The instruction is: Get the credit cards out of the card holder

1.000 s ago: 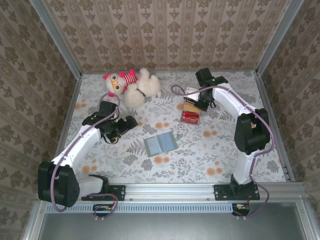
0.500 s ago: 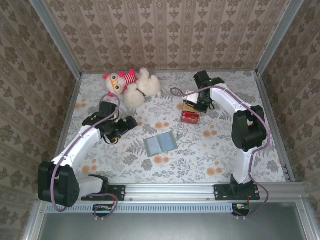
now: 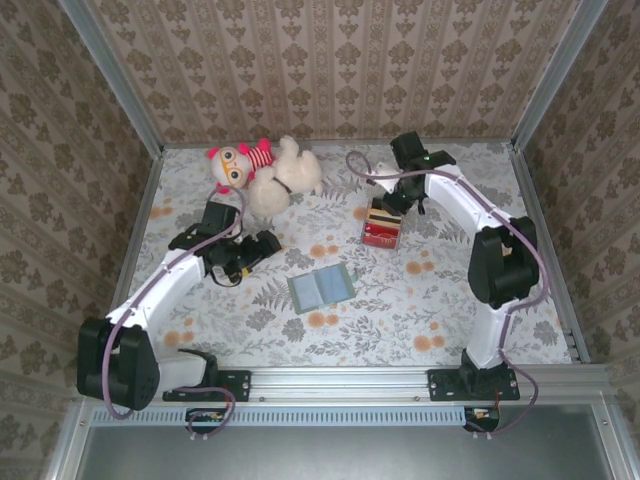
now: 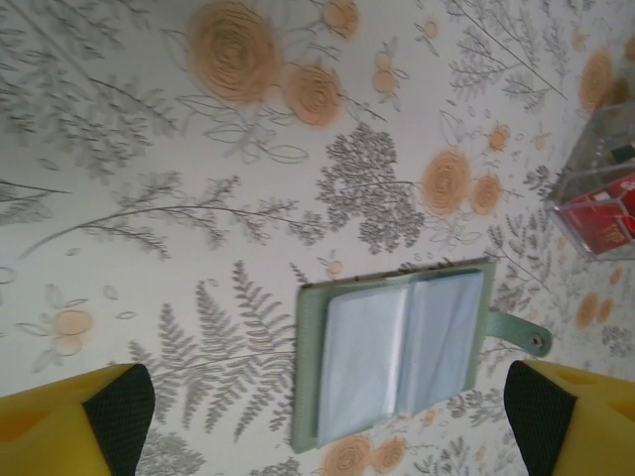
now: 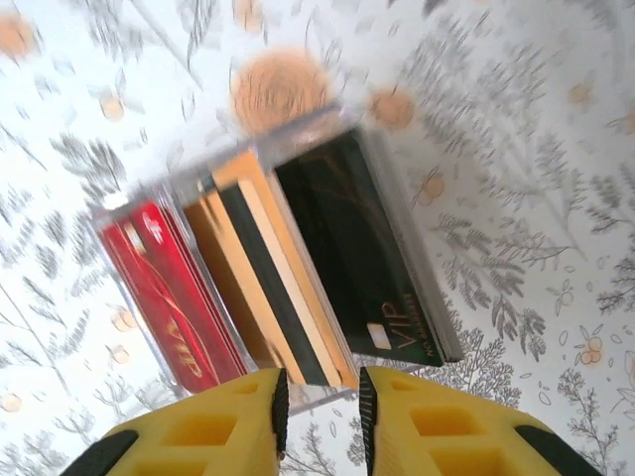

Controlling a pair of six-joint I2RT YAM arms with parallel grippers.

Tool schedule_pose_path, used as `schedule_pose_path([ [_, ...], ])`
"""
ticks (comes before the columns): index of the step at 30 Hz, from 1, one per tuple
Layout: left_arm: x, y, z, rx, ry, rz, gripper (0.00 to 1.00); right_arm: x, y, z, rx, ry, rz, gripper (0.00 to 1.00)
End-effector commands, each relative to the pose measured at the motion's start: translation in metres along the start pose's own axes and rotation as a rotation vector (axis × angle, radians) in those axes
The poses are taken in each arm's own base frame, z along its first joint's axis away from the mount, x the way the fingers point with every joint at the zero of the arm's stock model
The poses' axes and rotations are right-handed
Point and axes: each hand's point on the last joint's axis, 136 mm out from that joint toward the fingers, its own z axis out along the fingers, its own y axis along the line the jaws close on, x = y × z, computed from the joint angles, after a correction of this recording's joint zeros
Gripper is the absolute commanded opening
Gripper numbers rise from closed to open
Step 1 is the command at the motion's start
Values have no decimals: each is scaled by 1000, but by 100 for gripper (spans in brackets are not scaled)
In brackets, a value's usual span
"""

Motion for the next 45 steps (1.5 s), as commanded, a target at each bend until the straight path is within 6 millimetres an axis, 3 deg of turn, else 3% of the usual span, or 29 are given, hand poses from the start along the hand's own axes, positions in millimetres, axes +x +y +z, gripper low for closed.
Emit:
schedule_pose_path([
  [1, 11, -19, 15, 59, 58, 12, 87, -39, 22, -39, -57, -232, 233, 33],
  [5, 29, -30, 35, 47, 122, 34, 81, -40, 45, -43, -142, -286, 479, 34],
  [9, 45, -34, 54, 43, 167, 27, 73, -29, 76, -28, -257, -199, 673, 34],
  [19, 66, -15, 71, -31, 183, -30, 51, -5, 177, 19, -339, -13, 716, 45],
  [23, 74, -3, 77, -84, 203, -51, 43, 8, 203, 39, -362, 69, 742, 45],
  [28, 77, 2, 81, -122, 218, -52, 40, 20, 220, 57, -377, 143, 747, 44],
  [40, 82, 7, 91, -148, 245, -41, 41, 44, 232, 85, -367, 268, 747, 41],
  [45, 83, -1, 94, -125, 259, -23, 41, 49, 235, 91, -370, 289, 748, 40],
])
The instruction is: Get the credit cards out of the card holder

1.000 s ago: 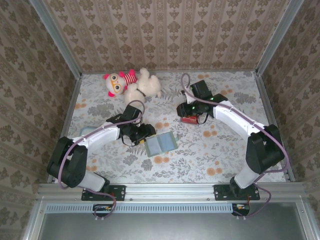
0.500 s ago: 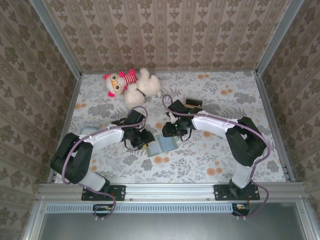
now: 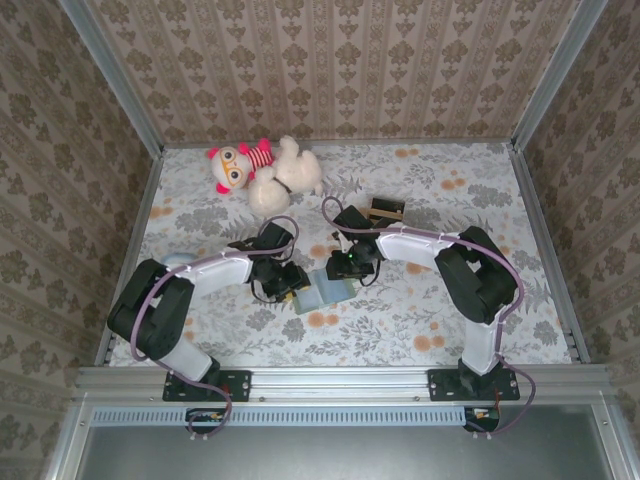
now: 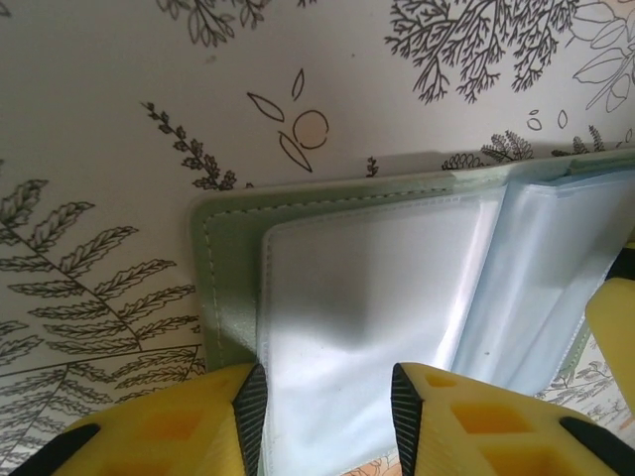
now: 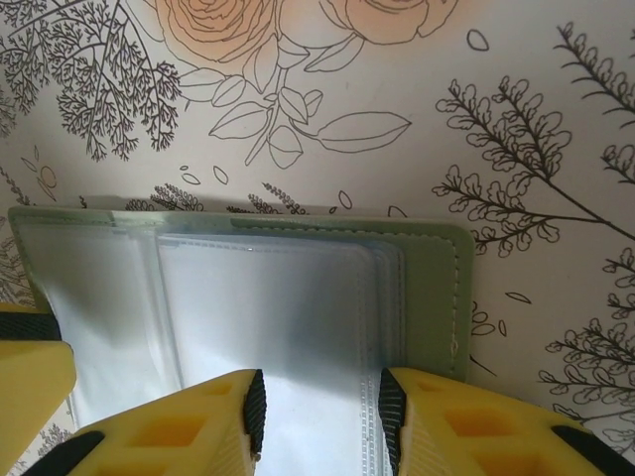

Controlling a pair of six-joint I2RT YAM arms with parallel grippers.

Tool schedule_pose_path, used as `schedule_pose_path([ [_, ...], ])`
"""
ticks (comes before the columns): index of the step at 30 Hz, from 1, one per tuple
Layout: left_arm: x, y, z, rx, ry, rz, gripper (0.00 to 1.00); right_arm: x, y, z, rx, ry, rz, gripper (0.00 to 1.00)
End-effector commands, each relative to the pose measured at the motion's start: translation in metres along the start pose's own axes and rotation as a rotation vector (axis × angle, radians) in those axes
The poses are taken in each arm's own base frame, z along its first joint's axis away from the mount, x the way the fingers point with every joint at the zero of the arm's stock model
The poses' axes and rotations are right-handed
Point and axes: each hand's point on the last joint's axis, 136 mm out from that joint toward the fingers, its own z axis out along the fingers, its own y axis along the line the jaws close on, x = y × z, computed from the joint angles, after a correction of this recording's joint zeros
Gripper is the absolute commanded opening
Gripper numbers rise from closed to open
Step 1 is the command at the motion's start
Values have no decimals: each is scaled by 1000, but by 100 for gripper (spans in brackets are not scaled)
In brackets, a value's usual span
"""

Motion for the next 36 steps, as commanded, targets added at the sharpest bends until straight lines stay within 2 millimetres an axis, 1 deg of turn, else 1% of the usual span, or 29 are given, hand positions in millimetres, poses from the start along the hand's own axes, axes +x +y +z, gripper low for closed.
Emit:
schedule_pose_path([
  [1, 2, -7, 3, 2, 23, 16, 39, 14, -3, 15, 10, 68, 28, 40],
  [4, 2, -12, 5, 13, 31, 31, 34, 15, -5, 18, 13, 76, 29, 40],
  [11, 4, -20, 15, 21, 64, 50, 33, 21, -8, 24, 17, 101, 38, 39],
  [15, 3, -32, 17, 41, 71, 77, 25, 24, -9, 29, 19, 115, 43, 38],
  [18, 1, -37, 16, 47, 70, 88, 20, 27, -10, 30, 21, 123, 45, 37],
  [23, -2, -44, 16, 61, 63, 103, 16, 30, -10, 32, 17, 132, 47, 34],
  [26, 0, -42, 21, 57, 75, 100, 14, 32, -7, 34, -8, 141, 56, 32],
  [29, 2, -35, 26, 41, 85, 91, 13, 33, -3, 34, -33, 144, 68, 30],
  [31, 2, -34, 26, 40, 85, 90, 13, 32, -1, 31, -37, 136, 65, 30],
  [33, 0, -38, 21, 50, 74, 93, 13, 26, 2, 24, -44, 113, 61, 30],
  [35, -4, -44, 11, 58, 56, 107, 13, 17, 8, 12, -58, 77, 52, 30],
  [36, -7, -48, 4, 64, 41, 116, 14, 11, 12, 2, -68, 48, 50, 31],
])
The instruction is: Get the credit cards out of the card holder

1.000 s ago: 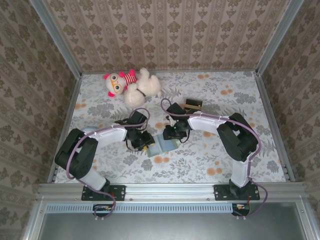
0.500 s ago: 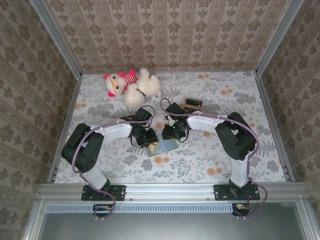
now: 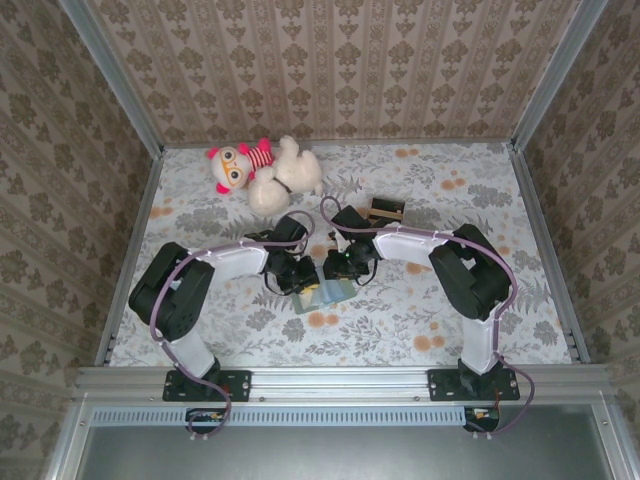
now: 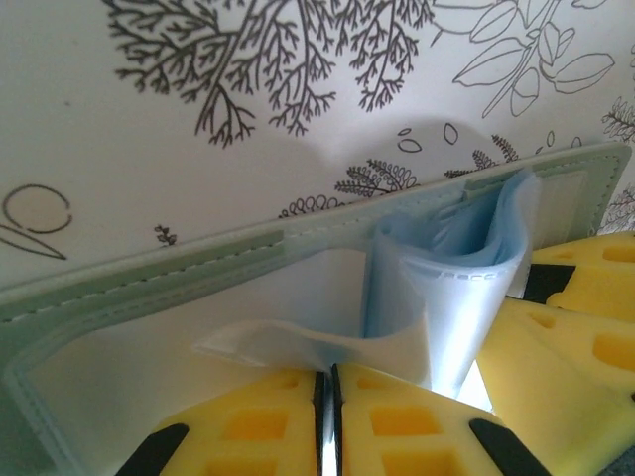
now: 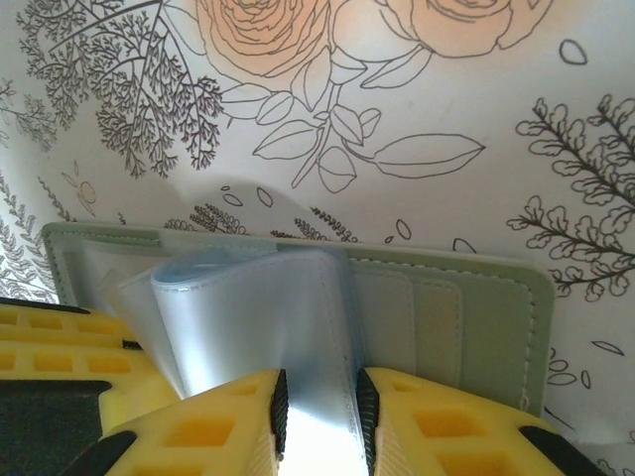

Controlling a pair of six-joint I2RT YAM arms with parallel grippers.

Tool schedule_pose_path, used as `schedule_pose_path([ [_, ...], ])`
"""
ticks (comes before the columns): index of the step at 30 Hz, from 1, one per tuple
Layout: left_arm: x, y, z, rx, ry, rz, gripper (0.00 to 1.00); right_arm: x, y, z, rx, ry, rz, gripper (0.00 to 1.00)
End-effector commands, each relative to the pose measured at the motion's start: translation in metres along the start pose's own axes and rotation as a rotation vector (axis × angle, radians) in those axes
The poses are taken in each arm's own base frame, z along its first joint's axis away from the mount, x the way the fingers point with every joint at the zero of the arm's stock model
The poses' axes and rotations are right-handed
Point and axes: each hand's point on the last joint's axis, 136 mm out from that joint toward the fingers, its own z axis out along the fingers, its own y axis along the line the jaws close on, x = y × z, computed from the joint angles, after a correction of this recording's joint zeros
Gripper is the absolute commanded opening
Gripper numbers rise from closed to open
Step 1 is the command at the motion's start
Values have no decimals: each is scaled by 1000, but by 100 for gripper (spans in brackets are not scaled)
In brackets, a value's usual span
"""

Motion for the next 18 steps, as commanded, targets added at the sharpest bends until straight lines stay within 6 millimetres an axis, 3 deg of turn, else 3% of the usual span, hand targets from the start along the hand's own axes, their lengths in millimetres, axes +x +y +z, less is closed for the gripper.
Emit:
schedule_pose_path([
  [1, -8, -19, -26, 31, -43, 61, 15, 7, 4, -17, -5, 2, 23, 32],
  [6, -25, -29, -83, 38, -152, 109, 28, -25, 20, -87, -15, -215, -25, 45],
  [9, -37, -24, -122, 22, -242, 120, 44, -43, 16, -137, 24, -366, -64, 55],
  [14, -62, 3, -188, -39, -439, 131, 74, -71, -16, -237, 212, -700, -105, 71],
  [16, -72, 17, -212, -85, -534, 152, 86, -78, -36, -273, 320, -834, -102, 88],
  [18, -82, 33, -232, -138, -627, 162, 94, -81, -53, -299, 395, -921, -109, 96],
])
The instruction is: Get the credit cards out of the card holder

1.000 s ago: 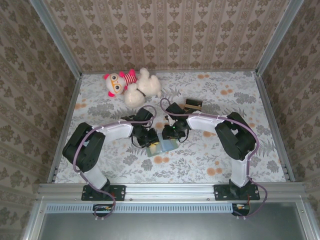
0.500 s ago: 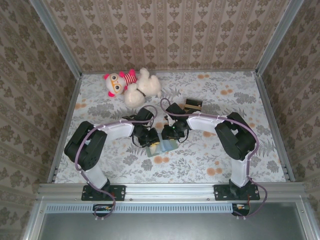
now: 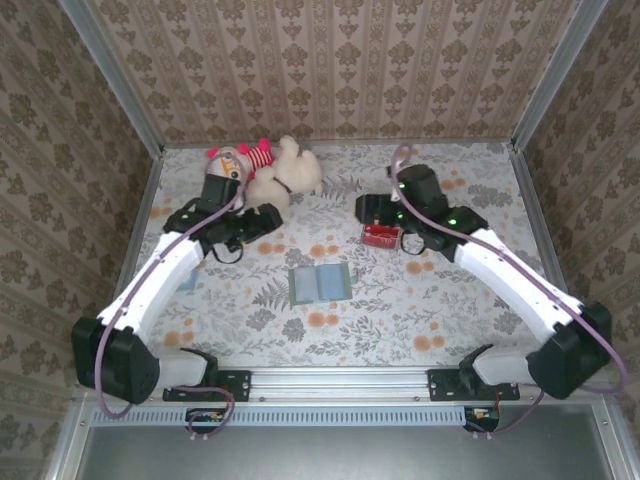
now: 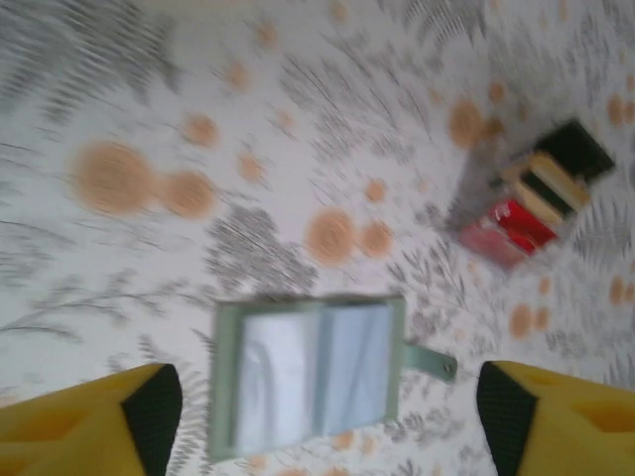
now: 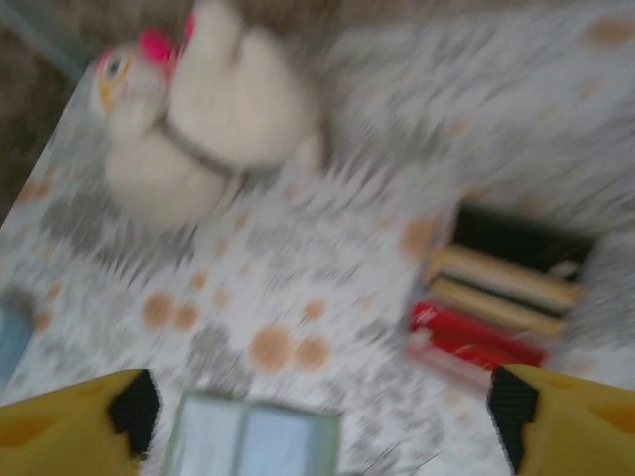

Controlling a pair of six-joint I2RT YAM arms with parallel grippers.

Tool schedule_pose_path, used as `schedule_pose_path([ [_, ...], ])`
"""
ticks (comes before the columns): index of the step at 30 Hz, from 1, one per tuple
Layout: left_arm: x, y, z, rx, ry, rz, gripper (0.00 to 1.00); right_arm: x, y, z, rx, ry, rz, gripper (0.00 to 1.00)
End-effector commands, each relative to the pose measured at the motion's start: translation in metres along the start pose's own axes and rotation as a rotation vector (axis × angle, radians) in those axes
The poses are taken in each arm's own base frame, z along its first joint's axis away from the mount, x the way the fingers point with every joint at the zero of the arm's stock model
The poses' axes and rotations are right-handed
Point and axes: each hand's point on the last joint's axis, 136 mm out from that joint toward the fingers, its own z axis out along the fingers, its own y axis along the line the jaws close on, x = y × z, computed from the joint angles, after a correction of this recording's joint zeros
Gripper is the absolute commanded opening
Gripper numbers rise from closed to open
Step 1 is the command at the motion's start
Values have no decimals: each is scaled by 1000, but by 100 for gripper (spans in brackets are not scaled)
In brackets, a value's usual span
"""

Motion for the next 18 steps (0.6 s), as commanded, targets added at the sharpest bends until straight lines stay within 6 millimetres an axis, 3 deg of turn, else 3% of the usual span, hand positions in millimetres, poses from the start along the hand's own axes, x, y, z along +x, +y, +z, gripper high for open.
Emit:
schedule_pose_path([
  [1, -19, 36, -22, -143, -125, 125, 97, -25, -56, -18, 238, -141, -101, 99],
  [4, -37, 56, -32, -202, -248, 182, 100, -32, -90, -24, 350, -176, -107, 100],
  [9, -55, 89, -38, -335, -425, 263, 100, -19, -142, -17, 545, -199, -112, 100],
  [18, -63, 143, -39, -543, -626, 329, 100, 34, -214, 2, 701, -237, -77, 100],
])
